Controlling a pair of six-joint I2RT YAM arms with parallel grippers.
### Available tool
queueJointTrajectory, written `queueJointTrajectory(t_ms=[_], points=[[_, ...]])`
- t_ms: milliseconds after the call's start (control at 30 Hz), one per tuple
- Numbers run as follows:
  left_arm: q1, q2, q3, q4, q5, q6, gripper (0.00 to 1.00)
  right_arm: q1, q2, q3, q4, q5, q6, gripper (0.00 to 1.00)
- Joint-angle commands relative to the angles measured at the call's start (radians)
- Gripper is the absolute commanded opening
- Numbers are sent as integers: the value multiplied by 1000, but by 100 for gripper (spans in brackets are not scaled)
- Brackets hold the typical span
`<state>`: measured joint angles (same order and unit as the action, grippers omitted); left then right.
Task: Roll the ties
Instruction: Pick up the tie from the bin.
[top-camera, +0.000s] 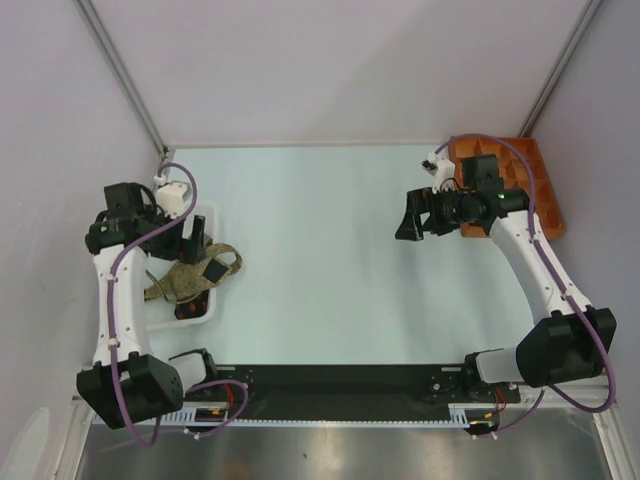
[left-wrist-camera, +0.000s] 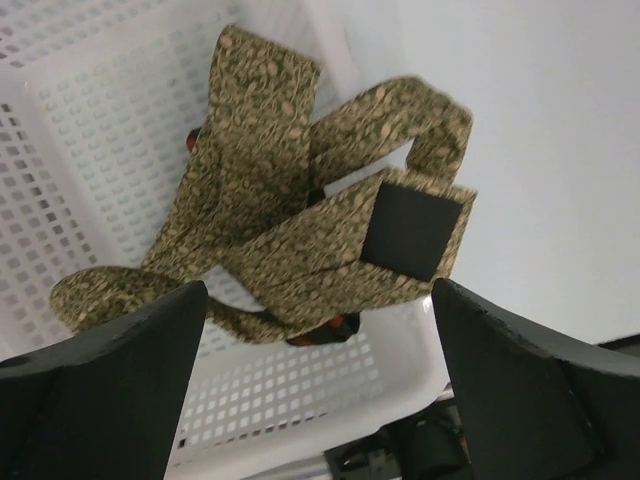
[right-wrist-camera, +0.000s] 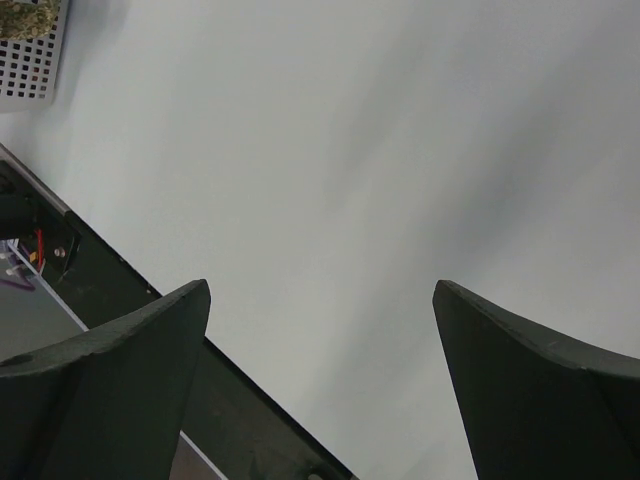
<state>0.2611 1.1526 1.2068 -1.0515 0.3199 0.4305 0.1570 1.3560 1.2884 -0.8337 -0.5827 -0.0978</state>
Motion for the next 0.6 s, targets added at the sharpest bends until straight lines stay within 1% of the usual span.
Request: queueJointTrajectory(t_ms=[0, 33, 67, 100, 133, 167, 200, 300, 333, 400, 500, 533, 567], points=[[136, 7, 46, -135, 105, 243, 99, 50, 29, 69, 1, -22, 3, 100], [198, 18, 53, -169, 141, 302, 99, 59, 34, 69, 5, -22, 13, 100], [222, 24, 48, -212, 134, 353, 99, 68, 35, 68, 10, -22, 15, 100], [236, 19, 34, -219, 125, 443, 99, 81, 37, 63, 21, -19, 17, 100], [251, 10, 14, -220, 87, 488, 99, 85, 37, 61, 24, -16, 15, 100], [253, -7, -40, -216, 74, 526, 99, 88, 37, 61, 25, -14, 15, 100], [254, -42, -73, -211, 62, 597, 99, 91, 38, 61, 24, -11, 12, 100], [254, -117, -188, -167, 57, 697, 99, 93, 48, 68, 18, -12, 10, 100], [251, -126, -231, -128, 73, 705, 100, 92, 52, 68, 19, -12, 9, 100], [241, -113, -253, -113, 99, 711, 100, 90, 61, 71, 18, -14, 9, 100], [236, -90, -286, -42, 140, 676, 100, 90, 78, 87, 1, -17, 6, 100], [231, -96, -317, 26, 139, 656, 99, 88, 81, 95, -4, -19, 4, 100], [227, -103, -338, 60, 136, 636, 100, 87, 84, 100, -7, -22, 4, 100]])
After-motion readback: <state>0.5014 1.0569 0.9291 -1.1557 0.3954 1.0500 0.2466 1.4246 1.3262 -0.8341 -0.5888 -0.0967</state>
